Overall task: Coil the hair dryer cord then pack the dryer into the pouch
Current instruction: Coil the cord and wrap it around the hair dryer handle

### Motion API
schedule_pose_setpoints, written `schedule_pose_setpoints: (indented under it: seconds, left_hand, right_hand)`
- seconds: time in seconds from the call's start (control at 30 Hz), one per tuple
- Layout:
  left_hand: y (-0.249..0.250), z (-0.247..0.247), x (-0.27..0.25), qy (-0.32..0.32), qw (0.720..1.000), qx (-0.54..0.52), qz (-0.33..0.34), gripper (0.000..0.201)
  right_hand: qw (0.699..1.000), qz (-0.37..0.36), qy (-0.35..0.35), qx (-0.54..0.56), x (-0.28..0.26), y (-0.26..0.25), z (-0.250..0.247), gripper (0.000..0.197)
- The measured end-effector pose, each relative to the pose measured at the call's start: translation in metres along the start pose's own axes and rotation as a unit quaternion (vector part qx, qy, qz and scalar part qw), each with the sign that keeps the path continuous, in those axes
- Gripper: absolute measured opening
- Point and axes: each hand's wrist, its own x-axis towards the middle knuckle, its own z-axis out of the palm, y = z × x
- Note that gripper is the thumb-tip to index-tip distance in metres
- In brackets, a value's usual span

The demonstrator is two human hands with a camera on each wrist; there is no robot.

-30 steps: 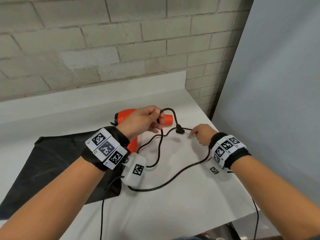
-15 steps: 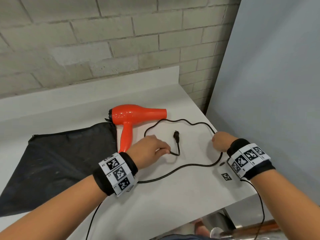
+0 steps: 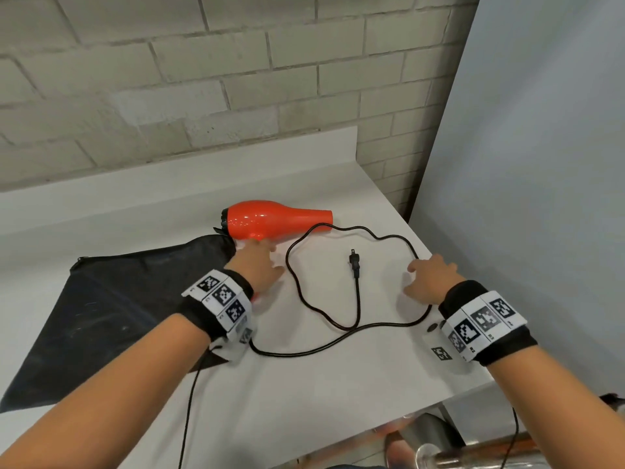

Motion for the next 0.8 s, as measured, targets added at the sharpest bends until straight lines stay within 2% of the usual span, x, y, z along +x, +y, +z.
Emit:
schedule_pose_setpoints:
  seconds: [0.07,0.13,0.2,0.27,0.37,0.5,0.6,0.73,0.8]
  left_hand:
    - [-0.012,-0.005,0.012,-0.01,0.999,0.025,-0.043,0.054]
    - [-0.018,-0.005,0.02,-0.039,0.998,0.02,-0.041,0.063]
    - [-0.019,-0.005,0.023,-0.066,0.997,0.011,-0.027,0.067]
    - [-0.018,-0.007,0.024,-0.074,0.997,-0.028,-0.025,0.066]
    - [-0.009,-0.013,0.021,-0.091,0.983,-0.154,-0.025,0.059]
    - [0.011,-0.018,0.013,-0.109,0.959,-0.259,-0.037,0.039]
    - [0.025,-0.024,0.004,-0.145,0.925,-0.35,-0.033,0.016]
    - [0.031,-0.03,-0.008,-0.175,0.897,-0.401,-0.054,0.021]
    - [0.028,-0.032,-0.013,-0.18,0.906,-0.38,-0.035,0.018]
  right_hand:
    - [0.997,-0.042,0.045,0.036,-0.005,-0.012,0.001,0.046]
    - [0.981,-0.123,0.088,0.119,-0.014,-0.026,0.003,0.038]
    - [0.956,-0.199,0.101,0.192,-0.025,-0.042,0.004,0.031]
    - [0.941,-0.252,0.081,0.211,-0.033,-0.058,0.007,0.029]
    - [0.934,-0.293,0.037,0.202,-0.043,-0.081,0.015,0.035]
    - [0.912,-0.361,-0.015,0.193,-0.062,-0.097,0.02,0.066]
    - [0.898,-0.372,0.024,0.233,-0.073,-0.102,0.02,0.072]
    - [0.89,-0.337,0.163,0.26,-0.081,-0.099,0.004,0.043]
    - [0.889,-0.334,0.188,0.251,-0.083,-0.096,-0.011,0.03]
